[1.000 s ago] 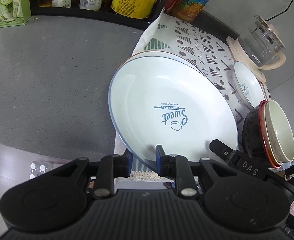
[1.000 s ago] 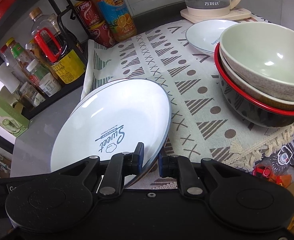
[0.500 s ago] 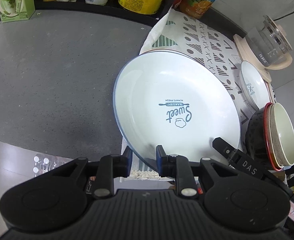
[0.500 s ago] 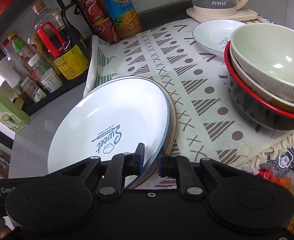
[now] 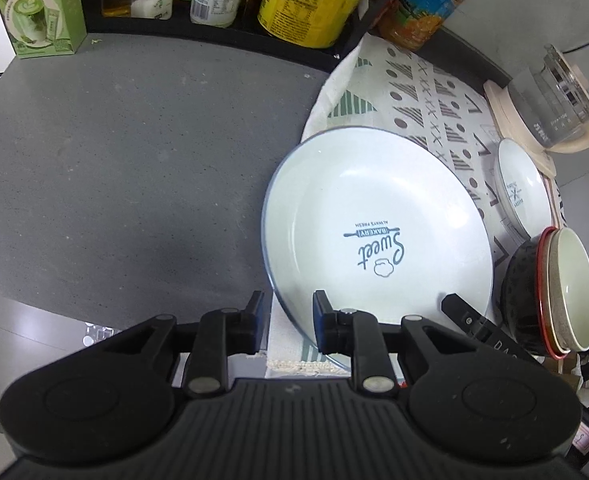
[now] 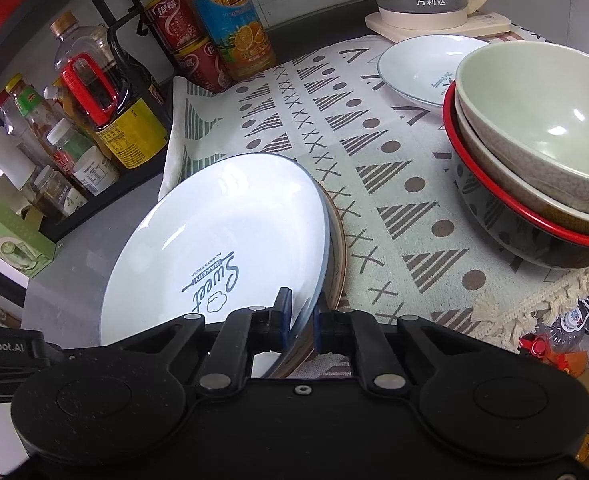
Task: Organize plates and bowls
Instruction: 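Open both grippers to release the 'Sweet' plate onto the flower plate, then move both grippers to the rim of the small 'BAKERY' plate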
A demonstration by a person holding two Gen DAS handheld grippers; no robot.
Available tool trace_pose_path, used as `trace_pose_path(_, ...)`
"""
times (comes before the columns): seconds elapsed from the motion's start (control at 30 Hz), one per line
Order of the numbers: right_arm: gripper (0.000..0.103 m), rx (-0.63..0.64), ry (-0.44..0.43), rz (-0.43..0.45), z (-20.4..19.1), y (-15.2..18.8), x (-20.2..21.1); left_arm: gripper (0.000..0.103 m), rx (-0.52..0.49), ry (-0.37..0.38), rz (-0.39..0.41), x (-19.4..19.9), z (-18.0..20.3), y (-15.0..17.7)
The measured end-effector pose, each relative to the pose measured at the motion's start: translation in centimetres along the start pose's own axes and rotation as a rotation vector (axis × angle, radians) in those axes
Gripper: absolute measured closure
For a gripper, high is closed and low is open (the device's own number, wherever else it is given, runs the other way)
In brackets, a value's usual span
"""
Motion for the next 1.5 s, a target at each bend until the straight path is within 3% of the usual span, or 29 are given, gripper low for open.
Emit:
trace_pose_path(0.67, 0.092, -0.04, -0.019, -0.076, 0.3, -0.6, -0.2, 0.082, 0.04, 0.039, 0.012, -2.1, 0.0, -0.2)
trace_pose_path(0.87, 0.093, -0.078, 0.01, -0.097, 1.2, -0.5, 0.4, 0.082, 0.019, 0.005, 0.013, -2.4, 0.8, -0.6)
trace_pose_path(1.13, 0.094, -0.098, -0.012, -0.1, 1.3, -0.8, 0.6, 0.082, 0.001, -0.041, 0.003, -2.3, 0.5, -1.9)
trace_pose_path(1.23, 0.089, -0.105, -0.029, -0.096, 1.2, -1.2, 1.2, 0.081, 0.0, -0.043, -0.003, -2.0, 0.5, -2.6)
trace_pose_path(1.5, 0.055, -0.075, -0.03, -0.033, 0.7, -3.6, 3.1, 0.05, -0.059, -0.028, 0.029, -1.1, 2.3, -4.7)
Point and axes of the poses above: each gripper's, at about its wrist camera, not at the fingertips, and x roughly against the way its jaws point, z to its right, y to its underside, the point moved 6 cm from there along -x, roughly the way its jaws point, and after that the axes turned 7 degrees about -y, right-handed, at the moved point
